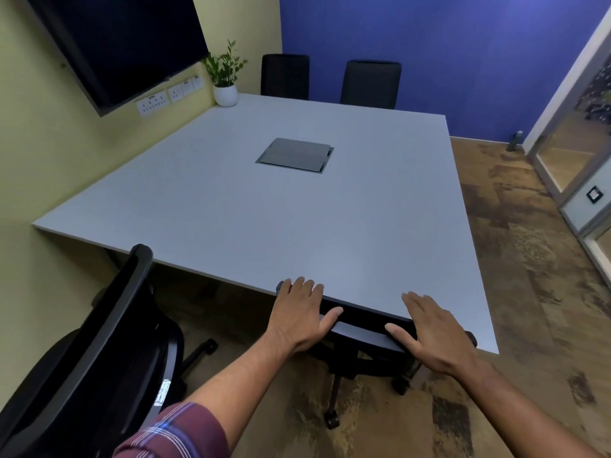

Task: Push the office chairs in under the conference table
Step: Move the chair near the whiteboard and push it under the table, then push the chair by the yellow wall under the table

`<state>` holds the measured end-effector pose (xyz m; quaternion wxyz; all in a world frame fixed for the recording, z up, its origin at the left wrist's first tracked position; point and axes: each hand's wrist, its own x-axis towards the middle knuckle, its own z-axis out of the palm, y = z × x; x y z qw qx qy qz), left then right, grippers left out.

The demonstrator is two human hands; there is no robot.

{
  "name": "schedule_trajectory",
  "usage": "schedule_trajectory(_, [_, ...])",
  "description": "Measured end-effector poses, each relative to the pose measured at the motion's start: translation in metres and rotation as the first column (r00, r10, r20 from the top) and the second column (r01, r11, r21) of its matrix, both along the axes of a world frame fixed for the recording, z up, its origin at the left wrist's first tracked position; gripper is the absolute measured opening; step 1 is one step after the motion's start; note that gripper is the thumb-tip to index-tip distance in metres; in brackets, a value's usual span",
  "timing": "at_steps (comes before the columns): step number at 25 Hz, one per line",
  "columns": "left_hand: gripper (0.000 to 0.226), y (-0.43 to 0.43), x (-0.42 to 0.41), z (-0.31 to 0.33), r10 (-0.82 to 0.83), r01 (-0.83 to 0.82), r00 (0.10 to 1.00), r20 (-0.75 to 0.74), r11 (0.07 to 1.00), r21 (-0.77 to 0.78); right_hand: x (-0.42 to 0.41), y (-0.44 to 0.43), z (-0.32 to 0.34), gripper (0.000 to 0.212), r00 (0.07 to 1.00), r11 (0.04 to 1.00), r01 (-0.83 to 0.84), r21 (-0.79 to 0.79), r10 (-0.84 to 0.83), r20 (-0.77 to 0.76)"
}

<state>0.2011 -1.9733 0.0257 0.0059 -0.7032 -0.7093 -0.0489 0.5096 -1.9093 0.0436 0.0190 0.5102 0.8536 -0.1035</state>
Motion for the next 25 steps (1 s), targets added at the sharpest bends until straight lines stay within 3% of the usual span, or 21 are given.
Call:
schedule_trajectory(5, [0.106, -0.031, -0.047, 0.015, 0.172, -0.172, 0.985, -0.019, 0.985, 0.004, -0.073, 0.003, 0.007, 0.122, 0.992, 0.992, -0.116, 0.059, 0.118, -0.034])
schedule_trajectory(16, [0.107, -0.139, -0.133, 0.074, 0.459, -0.454, 0.886, -0.059, 0.887, 0.087, -0.257, -0.019, 0.029, 0.116, 0.912, 0.925, -0.35, 0.148, 0.373, -0.172])
schedule_trajectory(25, [0.107, -0.213, -0.2, 0.084, 0.751, -0.741, 0.658, -0.058, 0.659, 0.126, -0.403, -0.049, 0.052, 0.108, 0.714, 0.733, -0.655, 0.183, 0.679, -0.169])
